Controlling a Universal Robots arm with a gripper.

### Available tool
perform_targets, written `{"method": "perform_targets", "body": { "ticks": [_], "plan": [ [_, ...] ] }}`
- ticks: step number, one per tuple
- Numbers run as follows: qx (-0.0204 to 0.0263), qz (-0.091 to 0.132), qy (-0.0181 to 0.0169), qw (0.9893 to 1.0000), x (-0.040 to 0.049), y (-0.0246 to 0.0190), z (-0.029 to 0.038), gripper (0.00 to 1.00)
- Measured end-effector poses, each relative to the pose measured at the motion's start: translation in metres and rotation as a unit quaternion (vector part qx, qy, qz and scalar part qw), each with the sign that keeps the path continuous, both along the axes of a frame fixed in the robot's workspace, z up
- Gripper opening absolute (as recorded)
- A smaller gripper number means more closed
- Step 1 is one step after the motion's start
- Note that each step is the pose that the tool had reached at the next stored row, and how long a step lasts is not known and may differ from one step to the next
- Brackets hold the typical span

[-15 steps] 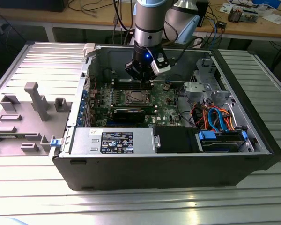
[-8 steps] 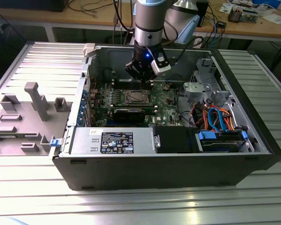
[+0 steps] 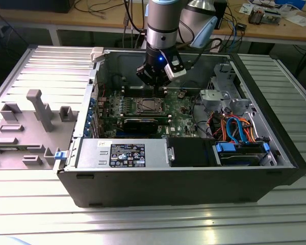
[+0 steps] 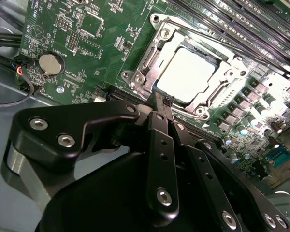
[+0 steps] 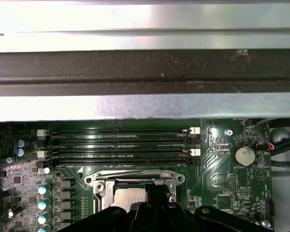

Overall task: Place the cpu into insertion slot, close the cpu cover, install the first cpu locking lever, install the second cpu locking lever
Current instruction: 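Install the second cpu locking lever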

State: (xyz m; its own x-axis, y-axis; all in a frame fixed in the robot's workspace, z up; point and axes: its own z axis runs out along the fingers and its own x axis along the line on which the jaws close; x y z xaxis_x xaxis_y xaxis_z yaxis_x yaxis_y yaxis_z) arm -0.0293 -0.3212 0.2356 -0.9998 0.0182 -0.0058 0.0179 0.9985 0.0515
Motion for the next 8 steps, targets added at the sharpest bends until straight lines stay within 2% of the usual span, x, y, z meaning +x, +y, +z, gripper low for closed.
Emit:
{"method": "perform_targets", "body": {
  "ticks": [8],
  "plan": [
    [-0.0001,0.0,0.0,1.0,0.0,-0.0033,0.0,0.11]
  ]
}}
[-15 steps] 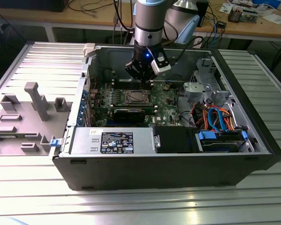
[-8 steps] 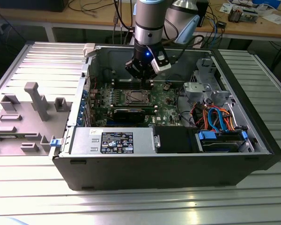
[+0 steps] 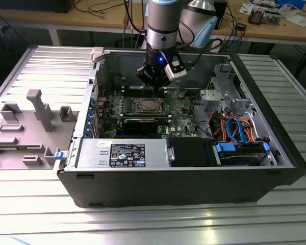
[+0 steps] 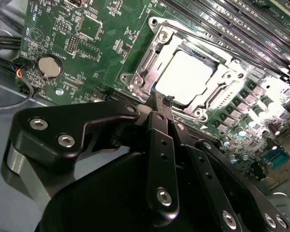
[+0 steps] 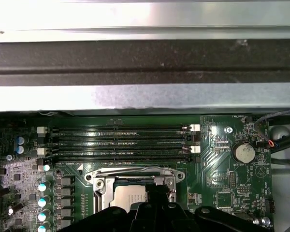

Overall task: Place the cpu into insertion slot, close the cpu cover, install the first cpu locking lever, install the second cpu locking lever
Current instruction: 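Install the second cpu locking lever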

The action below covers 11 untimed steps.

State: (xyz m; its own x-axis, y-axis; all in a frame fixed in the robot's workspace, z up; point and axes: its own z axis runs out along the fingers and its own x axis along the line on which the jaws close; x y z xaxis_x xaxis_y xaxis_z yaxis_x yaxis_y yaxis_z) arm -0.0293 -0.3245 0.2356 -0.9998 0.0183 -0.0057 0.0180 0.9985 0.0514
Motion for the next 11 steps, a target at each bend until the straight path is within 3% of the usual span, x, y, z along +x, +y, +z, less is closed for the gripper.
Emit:
{"method": "perform_targets", "body": {
  "ticks": [11],
  "plan": [
    [-0.0002,0.0,0.0001,1.0,0.0,-0.0013,0.002,0.11]
  ]
}}
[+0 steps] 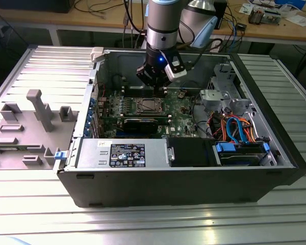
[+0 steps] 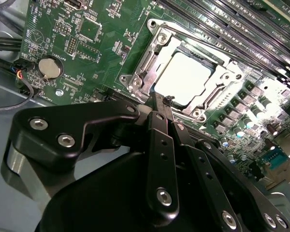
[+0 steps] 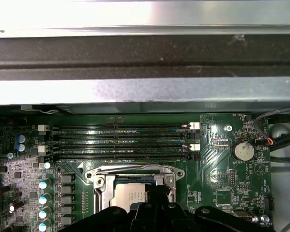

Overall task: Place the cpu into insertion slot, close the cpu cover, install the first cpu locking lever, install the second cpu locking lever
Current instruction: 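Install the second cpu locking lever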

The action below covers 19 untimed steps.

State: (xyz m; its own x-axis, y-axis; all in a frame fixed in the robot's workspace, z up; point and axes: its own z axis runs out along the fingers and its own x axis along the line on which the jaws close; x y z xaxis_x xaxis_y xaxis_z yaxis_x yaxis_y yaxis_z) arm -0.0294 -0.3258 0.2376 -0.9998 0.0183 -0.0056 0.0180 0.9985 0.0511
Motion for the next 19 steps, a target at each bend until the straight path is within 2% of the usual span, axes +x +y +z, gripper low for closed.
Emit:
{"method": "perform_targets", "body": {
  "ticks": [10,19],
  "plan": [
    [0.0001,0.0,-0.0001,1.0,0.0,0.0,0.006,0.11],
    [0.0001,0.0,-0.0001,1.0,0.0,0.0,0.0068,0.11]
  ]
}}
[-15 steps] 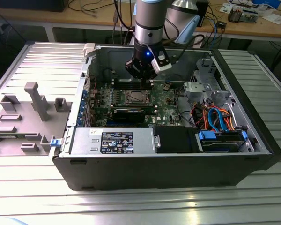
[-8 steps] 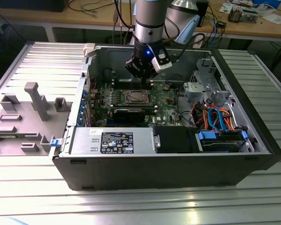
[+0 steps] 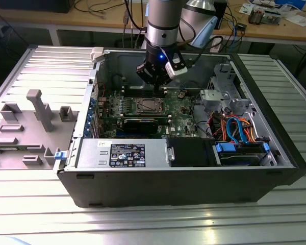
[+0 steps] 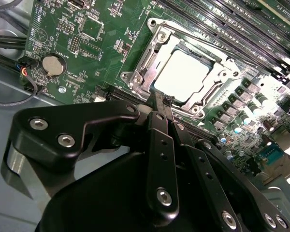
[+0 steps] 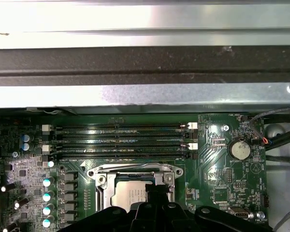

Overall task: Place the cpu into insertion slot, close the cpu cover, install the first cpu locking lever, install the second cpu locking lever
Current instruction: 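Install the second cpu locking lever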

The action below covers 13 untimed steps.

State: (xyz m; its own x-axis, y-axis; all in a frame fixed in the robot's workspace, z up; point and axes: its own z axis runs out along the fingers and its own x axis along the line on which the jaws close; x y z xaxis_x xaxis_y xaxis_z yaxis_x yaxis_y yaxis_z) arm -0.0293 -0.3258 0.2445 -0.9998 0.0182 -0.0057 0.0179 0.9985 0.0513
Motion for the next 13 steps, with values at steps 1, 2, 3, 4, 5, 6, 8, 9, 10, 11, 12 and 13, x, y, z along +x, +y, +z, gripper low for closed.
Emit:
{"method": "perform_targets", "body": {
  "ticks": [1,2,3,4,5,6,8,9,10,11,12,13],
  "plan": [
    [0.0,0.0,0.0,1.0,0.0,0.0,0.0,0.11],
    [0.0,0.0,0.0,1.0,0.0,-0.0002,0.0001,0.11],
    [-0.0002,0.0,0.0001,1.0,0.0,-0.0007,0.0002,0.11],
    [0.0,0.0,0.0,1.0,0.0,-0.0015,0.0001,0.11],
    [0.0,0.0,0.0,1.0,0.0,-0.0025,0.0001,0.11],
    [0.0,0.0,0.0,1.0,0.0,-0.0031,0.0001,0.11],
    [0.0,0.0,0.0,1.0,0.0,-0.0039,0.0,0.11],
    [0.0001,0.0,0.0,1.0,0.0,-0.0041,0.0,0.11],
    [0.0,0.0,0.0,1.0,0.0,-0.0042,0.0,0.11],
    [0.0,0.0,0.0,1.0,0.0,-0.0043,0.0,0.11],
    [0.0,0.0,0.0,1.0,0.0,-0.0046,0.0001,0.11],
    [0.0,0.0,0.0,1.0,0.0,-0.0049,0.0001,0.11]
  ]
}}
